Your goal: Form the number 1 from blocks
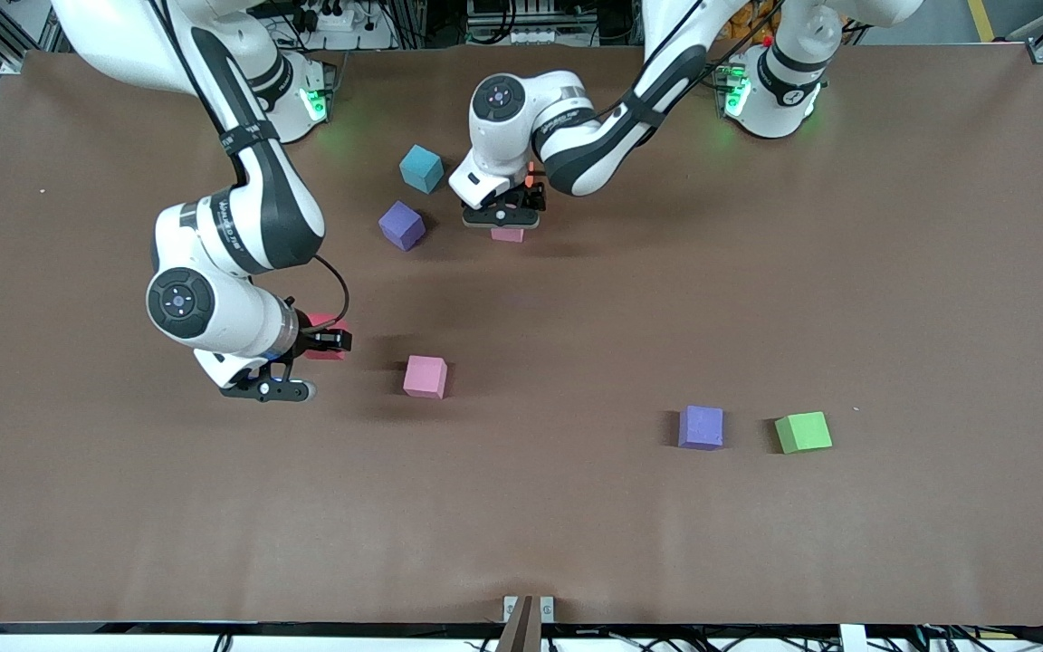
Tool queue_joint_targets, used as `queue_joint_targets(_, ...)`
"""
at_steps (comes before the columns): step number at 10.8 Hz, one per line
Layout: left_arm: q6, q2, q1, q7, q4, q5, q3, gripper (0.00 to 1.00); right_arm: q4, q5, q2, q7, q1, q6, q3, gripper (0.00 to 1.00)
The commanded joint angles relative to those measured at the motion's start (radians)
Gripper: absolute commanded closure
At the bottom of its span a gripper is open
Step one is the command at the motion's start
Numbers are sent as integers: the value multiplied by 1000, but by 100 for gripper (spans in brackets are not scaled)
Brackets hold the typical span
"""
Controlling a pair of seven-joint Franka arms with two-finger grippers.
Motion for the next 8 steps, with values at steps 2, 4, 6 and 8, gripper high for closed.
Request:
queue_joint_targets(2,-50,-163,133,3,-27,29,-7,0,-56,-2,-59,130,85,3,-6,54)
queue_joint_targets(4,-59,-191,252,94,-26,26,-3,0,-97,-2,-68,228,171,39,-6,53)
queue_joint_targets(6,-72,-191,361,280,-24,20,17,0,-145,27,-70,326,263,120,-6,53)
queue_joint_targets(8,-73,-178,379,447,-4,12,122,0,-218,54,-71,383,334,228,10,53)
